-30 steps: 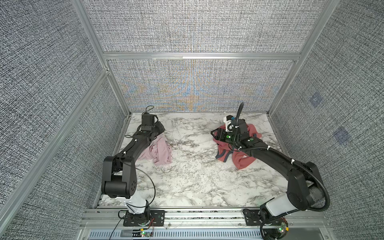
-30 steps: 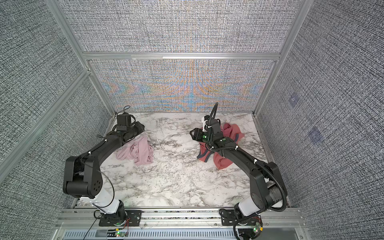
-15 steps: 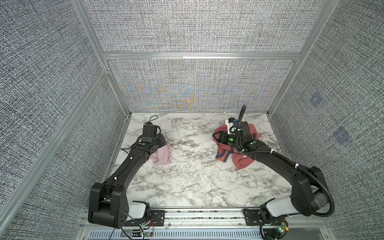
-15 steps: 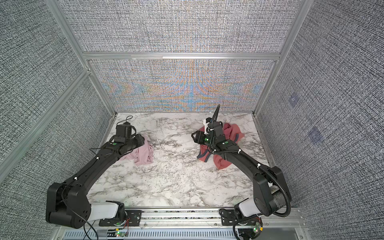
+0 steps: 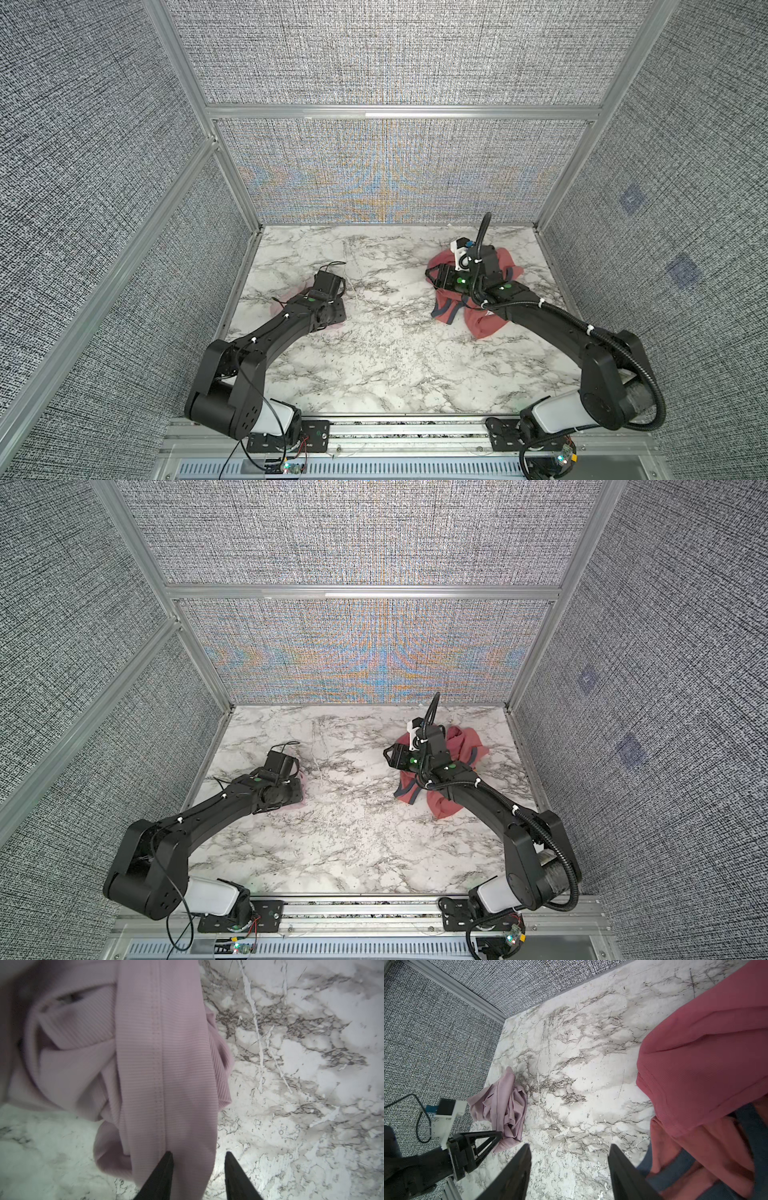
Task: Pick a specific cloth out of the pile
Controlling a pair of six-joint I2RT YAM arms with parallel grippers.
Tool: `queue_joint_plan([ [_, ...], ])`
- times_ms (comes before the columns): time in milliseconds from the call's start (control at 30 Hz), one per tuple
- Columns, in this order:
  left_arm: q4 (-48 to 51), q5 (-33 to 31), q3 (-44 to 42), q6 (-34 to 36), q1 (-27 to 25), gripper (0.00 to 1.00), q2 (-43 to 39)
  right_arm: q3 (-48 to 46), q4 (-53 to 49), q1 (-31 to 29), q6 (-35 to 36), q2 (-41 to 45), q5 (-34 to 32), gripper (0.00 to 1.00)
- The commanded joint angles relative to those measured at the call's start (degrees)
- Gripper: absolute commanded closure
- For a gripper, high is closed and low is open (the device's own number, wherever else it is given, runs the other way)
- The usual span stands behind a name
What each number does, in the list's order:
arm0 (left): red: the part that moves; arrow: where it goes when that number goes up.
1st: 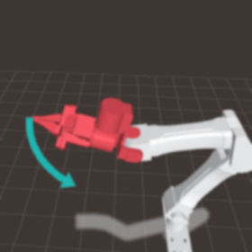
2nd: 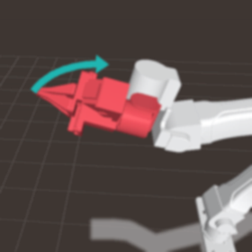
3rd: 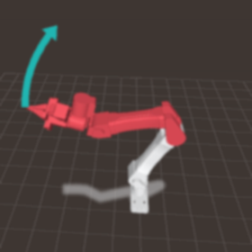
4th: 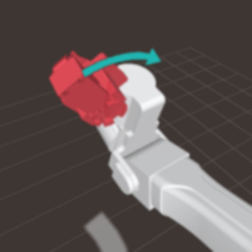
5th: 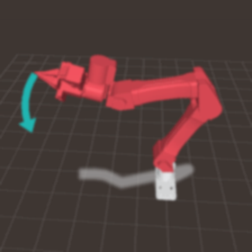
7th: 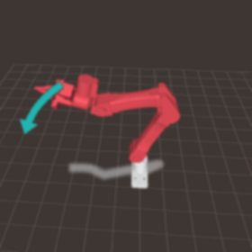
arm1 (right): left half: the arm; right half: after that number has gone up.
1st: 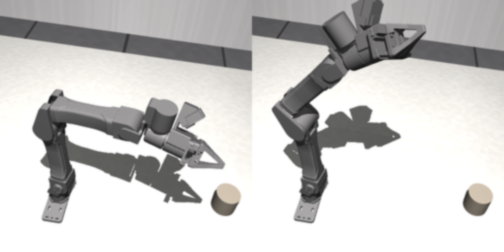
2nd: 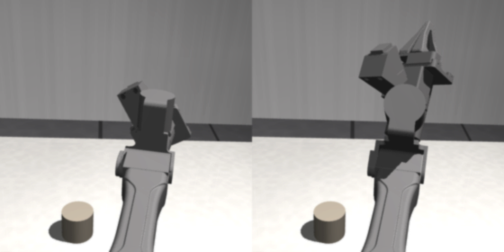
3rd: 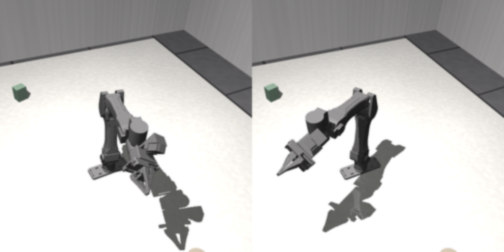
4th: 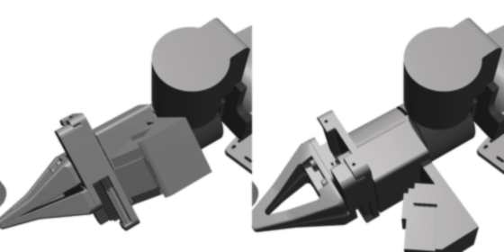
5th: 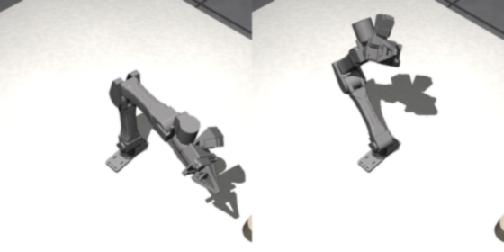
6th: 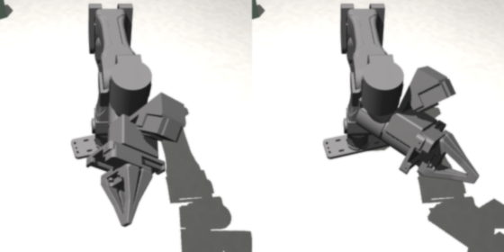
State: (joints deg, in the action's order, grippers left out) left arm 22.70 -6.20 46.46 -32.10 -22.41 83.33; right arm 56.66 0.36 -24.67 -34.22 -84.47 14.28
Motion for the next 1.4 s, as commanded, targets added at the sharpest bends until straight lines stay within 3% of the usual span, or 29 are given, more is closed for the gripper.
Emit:
queue_joint_plan([
  [0,-2.2,-1.3,-0.5,0.3,-0.2,0.56,2.1,0.0,1.3,0.1,-1.0,0.0,0.6,0.39],
  [600,-5.3,-0.8,-0.5,2.7,-0.9,0.63,11.0,-0.2,1.5,0.8,-1.6,0.0,0.3,0.39],
  [700,-5.8,-0.7,-0.2,2.8,-1.1,0.72,12.0,-0.4,1.6,0.9,-2.0,-0.1,0.3,0.39],
  [833,-5.9,-0.6,-0.1,2.8,-1.2,0.98,12.8,-0.8,1.8,1.0,-2.3,0.0,0.4,0.39],
  [867,-6.0,-0.6,0.0,2.8,-1.2,1.0,12.7,-0.9,1.8,1.1,-2.2,0.0,0.3,0.39],
  [1367,-0.4,-4.2,12.1,2.5,-0.1,1.0,4.1,-0.9,1.6,1.4,-2.5,0.6,0.4,0.39],
])
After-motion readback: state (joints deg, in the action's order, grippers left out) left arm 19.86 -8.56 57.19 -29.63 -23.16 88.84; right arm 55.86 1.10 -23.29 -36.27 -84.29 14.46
